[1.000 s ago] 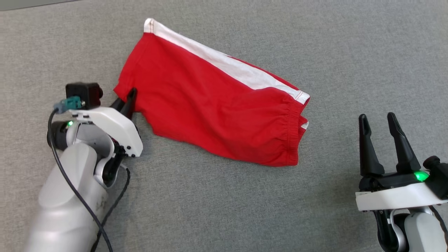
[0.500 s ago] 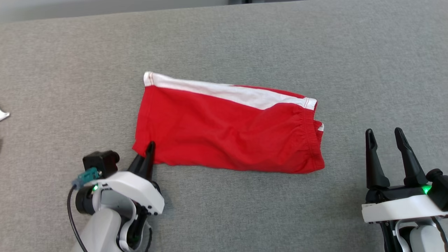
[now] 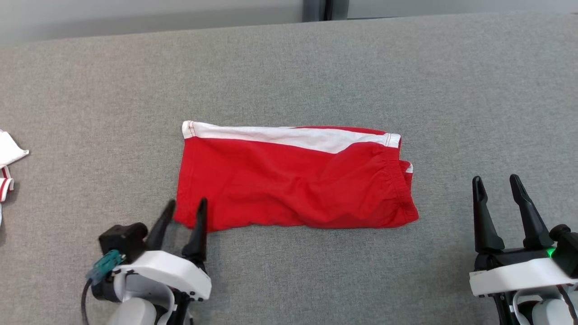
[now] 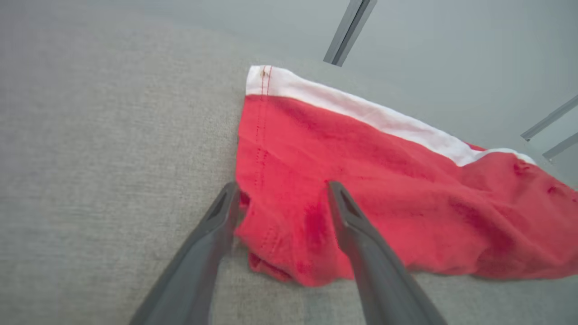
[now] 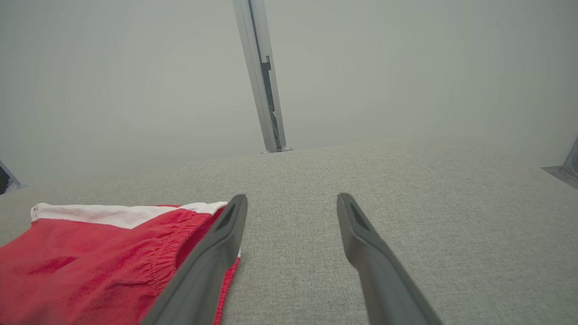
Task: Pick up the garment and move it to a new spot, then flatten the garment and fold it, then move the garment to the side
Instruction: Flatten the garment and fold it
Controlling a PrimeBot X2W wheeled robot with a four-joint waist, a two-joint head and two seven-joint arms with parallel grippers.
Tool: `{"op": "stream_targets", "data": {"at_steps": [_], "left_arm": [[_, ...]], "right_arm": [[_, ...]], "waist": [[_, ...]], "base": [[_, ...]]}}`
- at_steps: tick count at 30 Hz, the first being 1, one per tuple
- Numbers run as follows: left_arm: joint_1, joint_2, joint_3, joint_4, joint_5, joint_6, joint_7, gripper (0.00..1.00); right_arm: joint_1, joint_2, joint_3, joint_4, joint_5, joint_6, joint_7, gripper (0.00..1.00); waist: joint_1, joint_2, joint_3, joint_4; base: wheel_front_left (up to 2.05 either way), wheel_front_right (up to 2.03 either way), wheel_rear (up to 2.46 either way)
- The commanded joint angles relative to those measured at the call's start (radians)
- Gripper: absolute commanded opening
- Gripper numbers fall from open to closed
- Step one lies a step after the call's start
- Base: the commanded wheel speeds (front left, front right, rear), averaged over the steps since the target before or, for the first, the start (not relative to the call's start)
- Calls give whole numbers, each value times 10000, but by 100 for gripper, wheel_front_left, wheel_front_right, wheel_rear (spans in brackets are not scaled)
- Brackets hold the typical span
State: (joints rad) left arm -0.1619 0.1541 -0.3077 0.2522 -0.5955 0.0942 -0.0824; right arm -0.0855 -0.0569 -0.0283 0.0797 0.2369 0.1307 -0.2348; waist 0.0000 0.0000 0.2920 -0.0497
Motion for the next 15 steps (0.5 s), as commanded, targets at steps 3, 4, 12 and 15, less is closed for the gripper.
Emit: {"op": "stream_targets", "data": {"at_steps": [3,4,12,15], "left_arm": [[137,254,265,-455,498,246,-1090,100],[154,311,337,-592,665,307,-1325,100],[352,772,1053,-1324,1526,310,-1825,100],[446,860,1088,-1423,1657,219,-1836,100]], "right_arm": [[124,-55,-102,-74,-132,2,115,100],[153,-84,-133,-104,-181,2,147,100],[551,-185,-335,-420,-418,2,560,100],[647,-198,-360,-544,-478,2,676,100]], "waist": [[0,0,-281,-12],[0,0,-363,18],[0,0,-968,319],[0,0,-1053,356]], "base": [[0,0,0],[0,0,0],[0,0,0],[0,0,0]]}}
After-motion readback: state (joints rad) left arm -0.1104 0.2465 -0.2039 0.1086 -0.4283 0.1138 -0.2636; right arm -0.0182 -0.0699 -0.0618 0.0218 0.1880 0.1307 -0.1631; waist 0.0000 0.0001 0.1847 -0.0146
